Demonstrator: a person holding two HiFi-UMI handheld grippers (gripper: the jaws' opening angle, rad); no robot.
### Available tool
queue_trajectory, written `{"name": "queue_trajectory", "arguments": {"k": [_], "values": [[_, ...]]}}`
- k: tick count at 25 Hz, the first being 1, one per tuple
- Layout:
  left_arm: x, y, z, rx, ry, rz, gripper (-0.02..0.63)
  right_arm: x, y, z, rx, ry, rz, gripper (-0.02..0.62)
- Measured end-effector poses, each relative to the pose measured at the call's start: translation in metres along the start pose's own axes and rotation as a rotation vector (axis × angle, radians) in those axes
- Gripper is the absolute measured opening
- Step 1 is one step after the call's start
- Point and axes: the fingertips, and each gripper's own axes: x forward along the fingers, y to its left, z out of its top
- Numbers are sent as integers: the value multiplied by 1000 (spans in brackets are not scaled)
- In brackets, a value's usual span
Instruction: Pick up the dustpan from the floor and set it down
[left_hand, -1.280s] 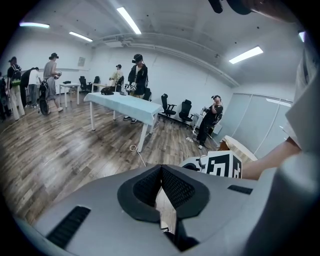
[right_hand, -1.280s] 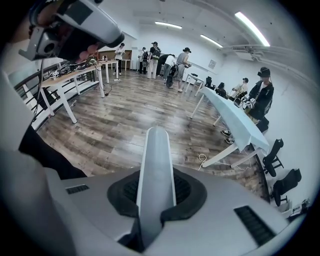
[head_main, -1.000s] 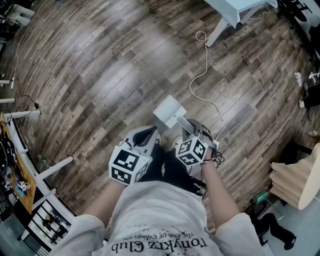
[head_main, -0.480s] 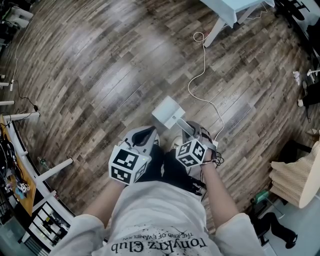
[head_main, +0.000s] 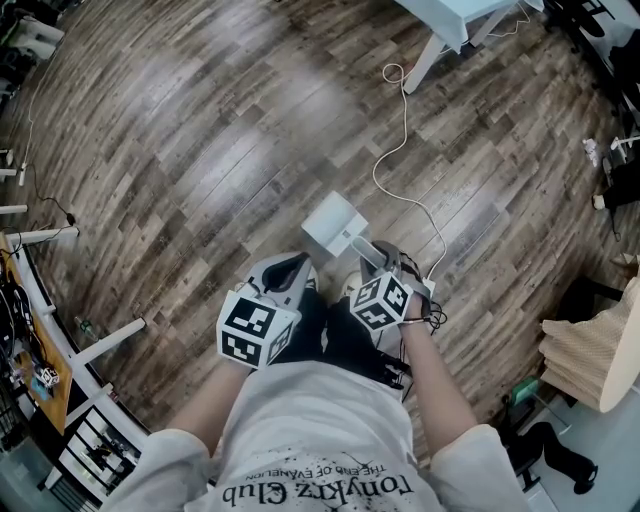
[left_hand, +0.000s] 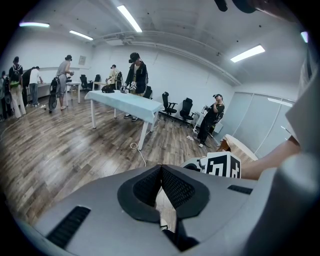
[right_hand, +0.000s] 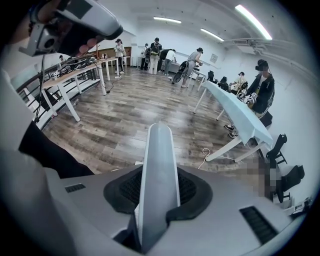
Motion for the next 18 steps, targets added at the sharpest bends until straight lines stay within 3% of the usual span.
{"name": "queue_trajectory", "arguments": {"k": [8, 18], "values": [[-3, 0, -4, 3, 2, 8, 23, -4, 8, 8, 38, -25, 71, 221], [-11, -11, -5, 19, -9, 10, 23, -38, -5, 25, 57, -92, 30, 253]]}}
